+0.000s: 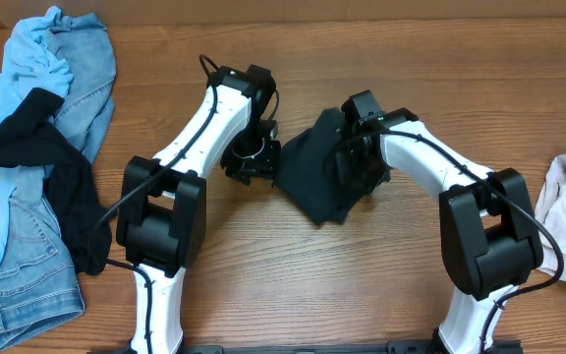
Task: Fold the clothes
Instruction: 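Grasp the folded black shirt with the right gripper and lift it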
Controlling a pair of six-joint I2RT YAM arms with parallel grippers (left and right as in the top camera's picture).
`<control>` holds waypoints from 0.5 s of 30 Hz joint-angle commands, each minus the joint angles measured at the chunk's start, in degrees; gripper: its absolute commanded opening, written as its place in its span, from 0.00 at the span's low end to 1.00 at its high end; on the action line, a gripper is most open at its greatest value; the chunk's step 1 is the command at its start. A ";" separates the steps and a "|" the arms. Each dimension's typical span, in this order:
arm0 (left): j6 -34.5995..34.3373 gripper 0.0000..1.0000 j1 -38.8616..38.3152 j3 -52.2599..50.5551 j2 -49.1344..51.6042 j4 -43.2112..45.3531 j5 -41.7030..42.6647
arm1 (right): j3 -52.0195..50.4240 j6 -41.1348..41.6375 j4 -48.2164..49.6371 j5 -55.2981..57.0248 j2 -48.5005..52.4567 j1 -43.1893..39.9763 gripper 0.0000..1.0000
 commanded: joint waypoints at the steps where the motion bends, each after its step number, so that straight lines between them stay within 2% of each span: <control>1: -0.59 0.40 -0.55 0.52 0.66 -1.03 -0.72 | 2.01 -0.13 -3.98 22.73 3.96 -1.75 0.26; 4: -0.57 0.36 0.15 1.29 -0.02 -1.16 -0.76 | 5.53 -0.11 -7.37 20.02 -1.95 -1.73 0.25; 7: 0.31 0.38 0.59 6.58 -1.77 -1.27 -1.60 | 6.69 -0.09 -7.04 11.74 -13.90 -2.38 0.32; 8: 0.28 0.38 0.59 8.66 -2.27 -1.68 -1.84 | 6.69 0.55 -7.15 8.90 -16.85 -3.19 0.37; 9: 0.31 0.39 0.57 10.05 -2.78 -2.38 -1.86 | 6.67 2.12 -7.58 4.68 -19.76 -5.11 0.52; 12: 0.35 0.41 0.57 10.08 -2.95 -4.50 -2.29 | 5.79 2.29 -9.40 -8.28 -20.44 -11.34 0.54; 14: 1.27 0.41 0.57 9.84 -2.95 -5.31 -2.49 | 2.97 5.16 -8.74 -11.74 -20.31 -14.29 0.56; 15: 1.42 0.42 0.57 9.84 -2.95 -5.51 -2.49 | 0.90 6.14 -7.87 -13.22 -20.31 -15.61 0.60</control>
